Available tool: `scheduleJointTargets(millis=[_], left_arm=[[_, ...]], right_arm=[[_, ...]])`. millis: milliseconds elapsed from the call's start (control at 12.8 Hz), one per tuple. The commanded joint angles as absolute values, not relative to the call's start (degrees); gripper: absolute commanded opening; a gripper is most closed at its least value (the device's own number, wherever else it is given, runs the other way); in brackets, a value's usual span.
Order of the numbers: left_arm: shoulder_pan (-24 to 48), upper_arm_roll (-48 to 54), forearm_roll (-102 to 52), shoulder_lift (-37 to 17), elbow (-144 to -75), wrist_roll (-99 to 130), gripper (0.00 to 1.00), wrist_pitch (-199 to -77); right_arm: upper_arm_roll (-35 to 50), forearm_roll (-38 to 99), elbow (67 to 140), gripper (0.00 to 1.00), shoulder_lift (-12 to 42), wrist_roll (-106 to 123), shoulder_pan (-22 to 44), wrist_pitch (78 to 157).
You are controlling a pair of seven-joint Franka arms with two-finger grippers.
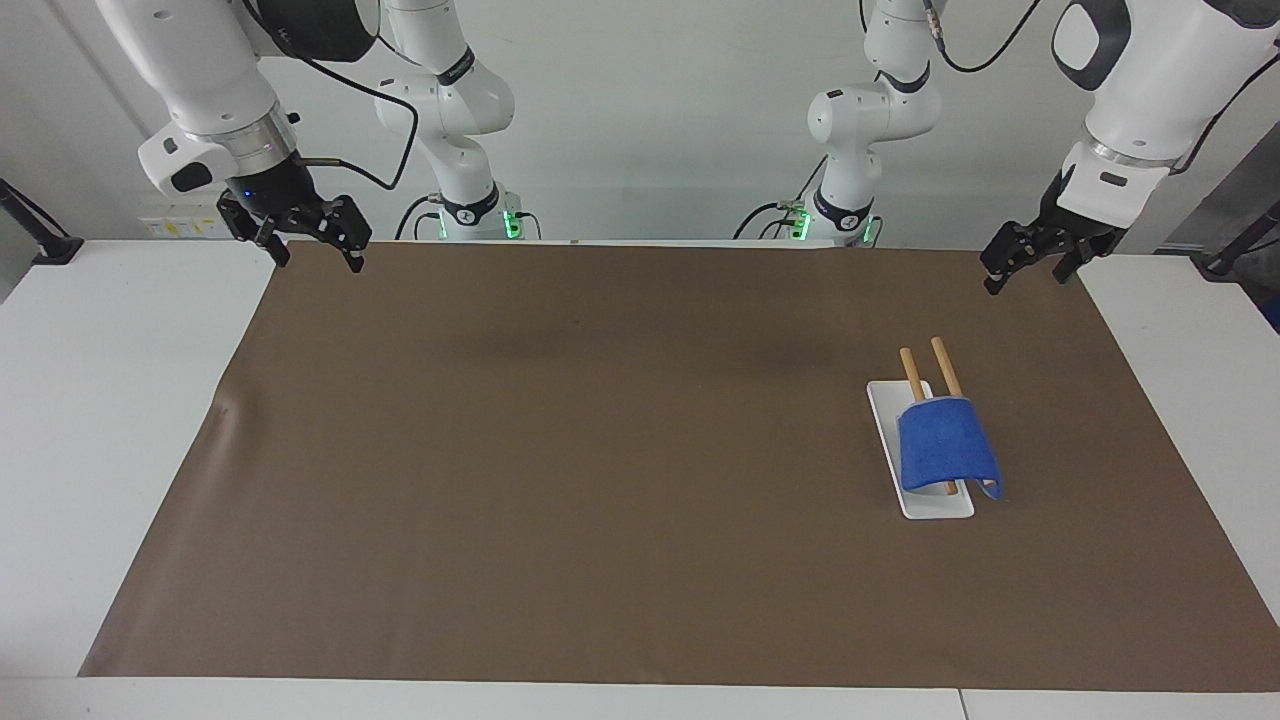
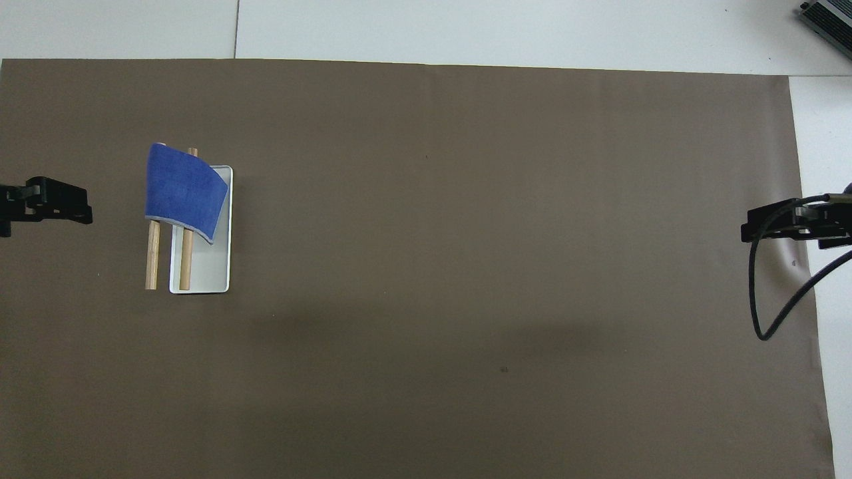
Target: Right arm passes towel to left arm to hang
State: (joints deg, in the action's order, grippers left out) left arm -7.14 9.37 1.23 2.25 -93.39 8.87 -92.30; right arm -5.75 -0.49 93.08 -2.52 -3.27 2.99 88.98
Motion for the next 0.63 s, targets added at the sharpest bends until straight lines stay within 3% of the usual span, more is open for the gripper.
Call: scheduleJointTargets(millis=[0, 548], left_arm=[[-6.94, 9.40, 1.85, 2.55, -93.08, 8.97, 1.00, -95.70], [-6.94, 9.67, 1.49, 2.55, -93.25, 8.17, 1.00, -96.86]], right_arm=[[-5.45, 0.62, 93.69, 1.00, -2.99, -4.22, 2.46, 89.47], [-5.45, 0.62, 93.69, 1.00, -3.08, -4.13, 2.46, 89.47]])
